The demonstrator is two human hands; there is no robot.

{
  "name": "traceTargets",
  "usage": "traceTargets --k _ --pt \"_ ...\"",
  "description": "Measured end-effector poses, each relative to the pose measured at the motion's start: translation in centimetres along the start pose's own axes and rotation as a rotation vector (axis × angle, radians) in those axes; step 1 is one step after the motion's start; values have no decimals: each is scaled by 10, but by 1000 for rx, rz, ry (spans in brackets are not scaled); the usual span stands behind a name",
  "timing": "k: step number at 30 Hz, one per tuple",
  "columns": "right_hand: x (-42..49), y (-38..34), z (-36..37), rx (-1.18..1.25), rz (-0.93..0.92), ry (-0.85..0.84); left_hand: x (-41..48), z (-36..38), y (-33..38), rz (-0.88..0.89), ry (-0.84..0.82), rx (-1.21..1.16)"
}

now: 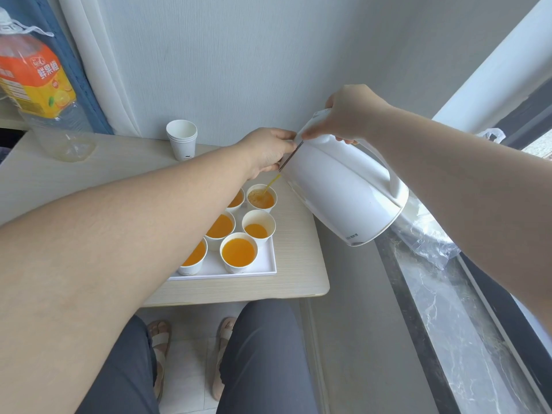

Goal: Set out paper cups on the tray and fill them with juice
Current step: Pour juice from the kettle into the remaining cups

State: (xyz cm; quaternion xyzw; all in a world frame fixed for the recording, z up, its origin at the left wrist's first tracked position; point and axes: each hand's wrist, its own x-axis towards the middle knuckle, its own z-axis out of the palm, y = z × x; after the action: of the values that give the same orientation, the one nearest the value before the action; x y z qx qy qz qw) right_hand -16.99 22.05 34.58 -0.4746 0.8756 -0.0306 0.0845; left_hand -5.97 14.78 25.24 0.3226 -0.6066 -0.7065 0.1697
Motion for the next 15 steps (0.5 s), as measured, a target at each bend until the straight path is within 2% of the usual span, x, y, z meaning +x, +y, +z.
traceTargets --k 15 --pt "1 1 10 22 -4 15 -5 -1 -4 -11 17 -1"
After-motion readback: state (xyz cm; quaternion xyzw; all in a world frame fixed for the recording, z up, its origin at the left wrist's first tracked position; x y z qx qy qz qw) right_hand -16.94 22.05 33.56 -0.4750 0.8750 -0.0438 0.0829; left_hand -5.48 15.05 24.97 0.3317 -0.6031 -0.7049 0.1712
